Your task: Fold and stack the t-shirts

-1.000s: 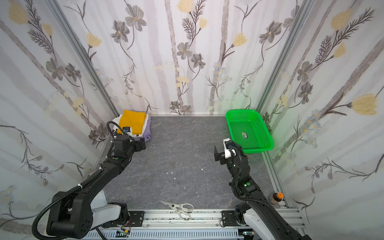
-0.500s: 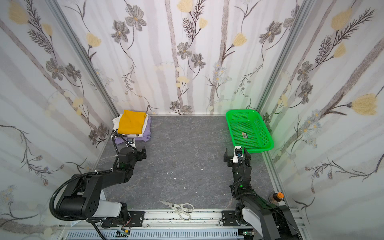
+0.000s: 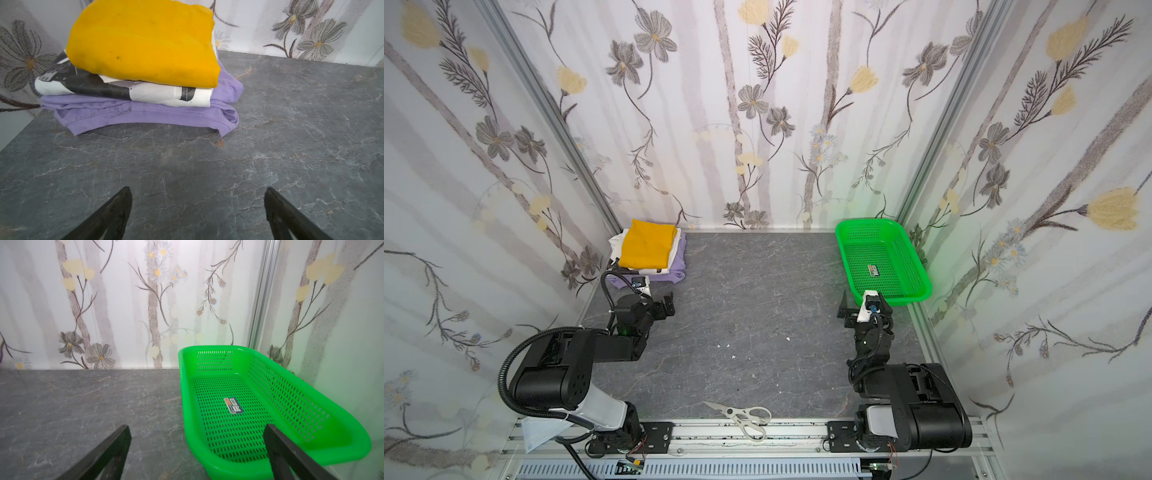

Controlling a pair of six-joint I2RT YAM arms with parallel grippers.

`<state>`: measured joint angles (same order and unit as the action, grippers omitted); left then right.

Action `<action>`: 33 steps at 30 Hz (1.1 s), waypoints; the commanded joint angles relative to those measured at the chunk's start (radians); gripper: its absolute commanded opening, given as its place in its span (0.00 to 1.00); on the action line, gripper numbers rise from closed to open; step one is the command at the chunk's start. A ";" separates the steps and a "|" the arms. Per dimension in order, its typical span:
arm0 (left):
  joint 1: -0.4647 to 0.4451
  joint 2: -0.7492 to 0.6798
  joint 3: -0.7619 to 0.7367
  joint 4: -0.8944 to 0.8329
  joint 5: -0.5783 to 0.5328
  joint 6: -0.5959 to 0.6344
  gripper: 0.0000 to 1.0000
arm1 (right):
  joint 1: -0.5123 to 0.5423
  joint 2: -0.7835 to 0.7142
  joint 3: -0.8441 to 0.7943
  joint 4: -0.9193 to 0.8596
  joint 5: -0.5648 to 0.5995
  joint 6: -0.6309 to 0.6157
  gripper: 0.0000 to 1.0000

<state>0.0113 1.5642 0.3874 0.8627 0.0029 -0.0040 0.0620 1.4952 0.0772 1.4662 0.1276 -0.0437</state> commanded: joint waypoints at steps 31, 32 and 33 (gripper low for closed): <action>-0.007 0.002 0.007 0.035 -0.001 -0.004 1.00 | -0.028 0.013 0.095 -0.119 0.115 0.100 1.00; -0.007 0.001 0.008 0.035 -0.001 -0.004 1.00 | -0.029 0.013 0.095 -0.119 0.115 0.099 1.00; -0.006 0.002 0.008 0.034 0.000 -0.004 1.00 | -0.029 0.012 0.095 -0.118 0.115 0.099 1.00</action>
